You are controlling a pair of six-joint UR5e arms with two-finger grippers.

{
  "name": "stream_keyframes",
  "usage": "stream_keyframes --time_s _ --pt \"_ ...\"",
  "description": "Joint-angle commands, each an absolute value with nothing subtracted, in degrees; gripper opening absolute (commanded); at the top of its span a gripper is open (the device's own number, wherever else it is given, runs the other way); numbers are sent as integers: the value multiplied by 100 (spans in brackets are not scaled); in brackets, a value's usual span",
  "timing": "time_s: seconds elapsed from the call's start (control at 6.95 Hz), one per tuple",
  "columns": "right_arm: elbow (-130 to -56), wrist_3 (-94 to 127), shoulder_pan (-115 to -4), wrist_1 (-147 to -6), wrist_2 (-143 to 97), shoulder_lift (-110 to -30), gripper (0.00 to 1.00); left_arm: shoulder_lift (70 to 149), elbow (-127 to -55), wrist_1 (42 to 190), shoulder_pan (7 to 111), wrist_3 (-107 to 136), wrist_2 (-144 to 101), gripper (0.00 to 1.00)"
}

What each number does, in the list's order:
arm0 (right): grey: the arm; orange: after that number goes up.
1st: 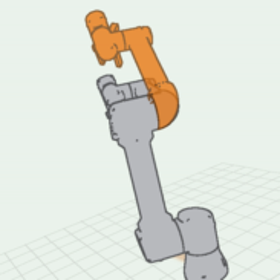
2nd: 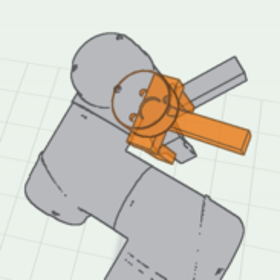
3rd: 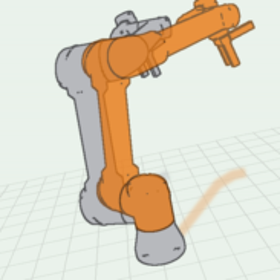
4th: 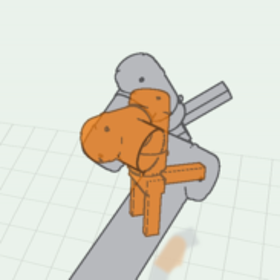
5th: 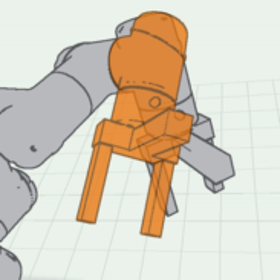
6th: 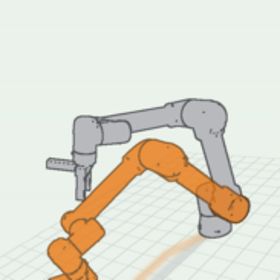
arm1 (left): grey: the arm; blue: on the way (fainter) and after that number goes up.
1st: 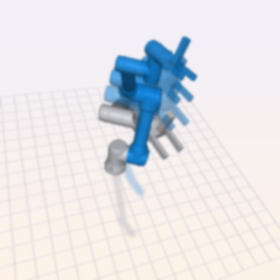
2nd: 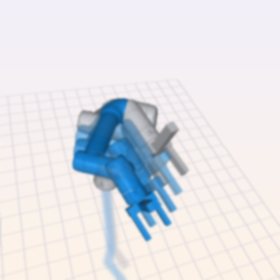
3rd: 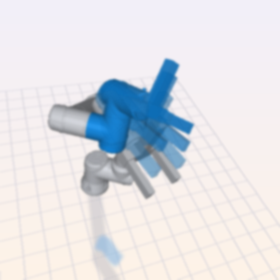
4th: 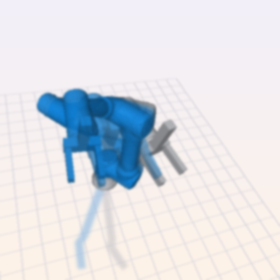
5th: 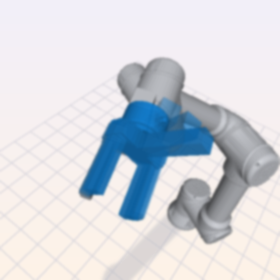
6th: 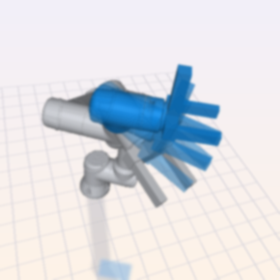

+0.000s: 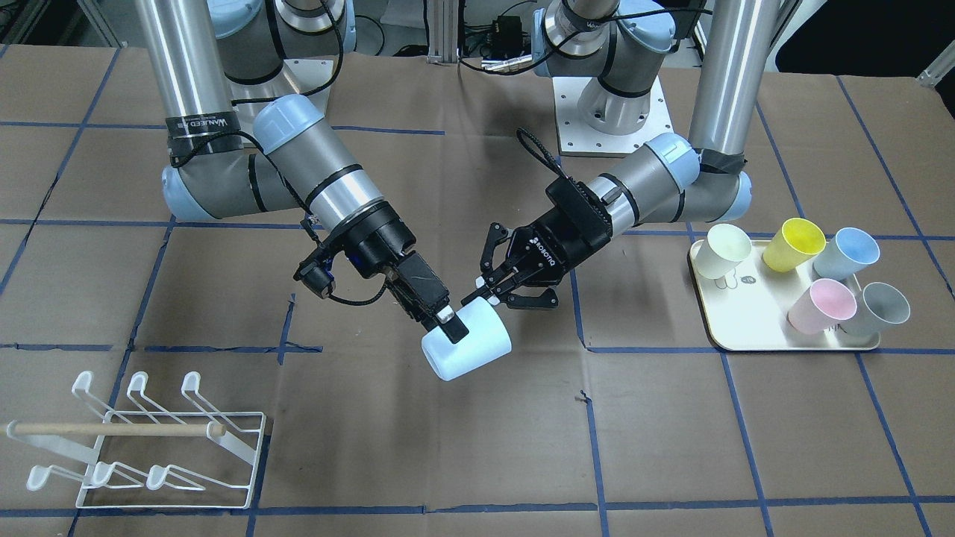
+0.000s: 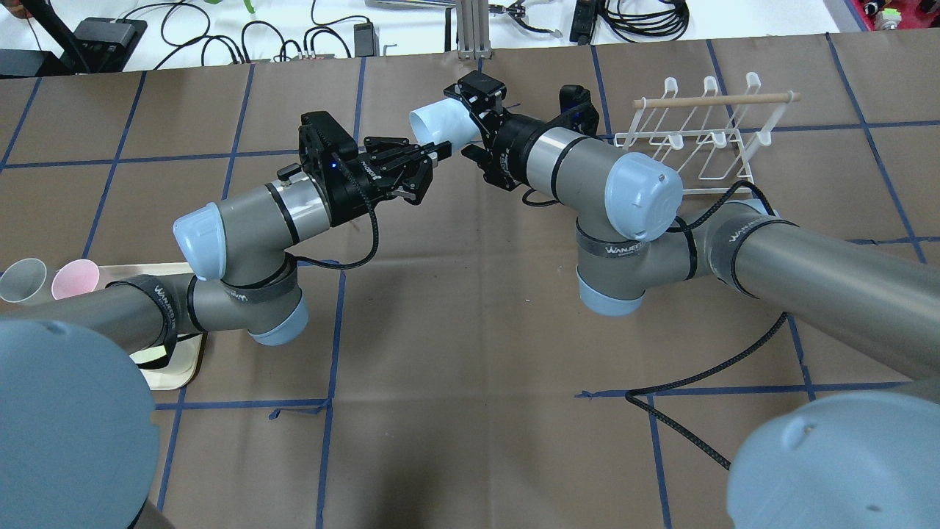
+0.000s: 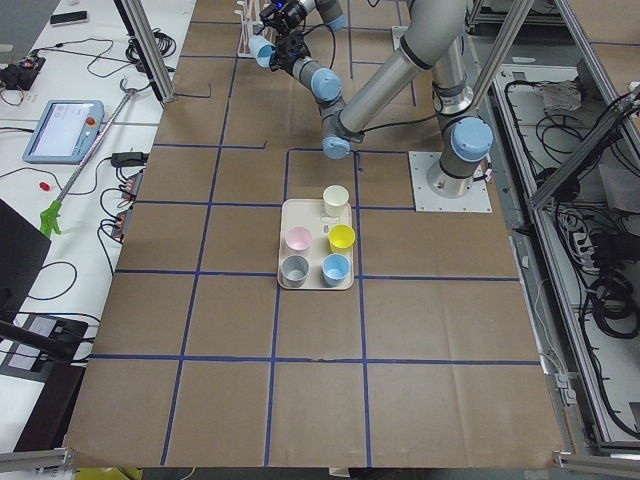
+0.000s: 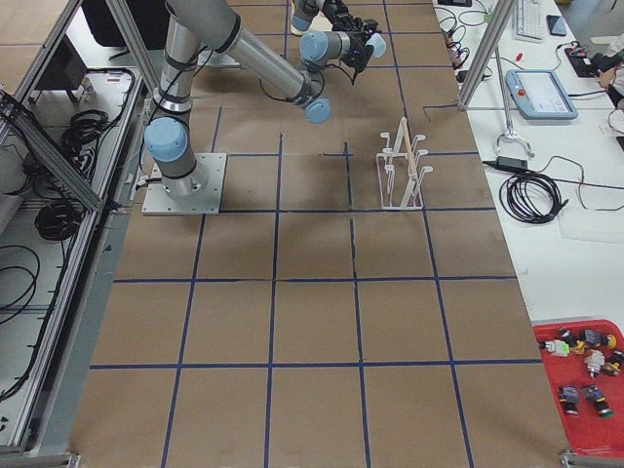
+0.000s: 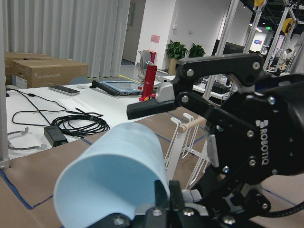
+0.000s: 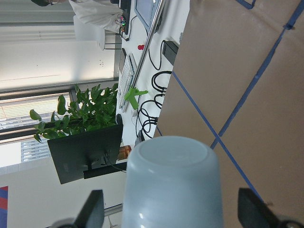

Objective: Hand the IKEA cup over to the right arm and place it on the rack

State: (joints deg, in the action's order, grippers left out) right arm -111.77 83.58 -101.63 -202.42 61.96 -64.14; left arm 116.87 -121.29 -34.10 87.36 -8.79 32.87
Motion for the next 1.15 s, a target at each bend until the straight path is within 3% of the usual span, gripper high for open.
stream_keyframes --time_s 0.0,1.01 --pt "-11101 8358 -10160 -20197 6196 -6320 99 11689 -12129 -3410 8736 -879 3287 1" --pt "-10934 8350 -10169 -20074 6196 -6135 99 11707 -12138 -3428 8736 -879 3322 3"
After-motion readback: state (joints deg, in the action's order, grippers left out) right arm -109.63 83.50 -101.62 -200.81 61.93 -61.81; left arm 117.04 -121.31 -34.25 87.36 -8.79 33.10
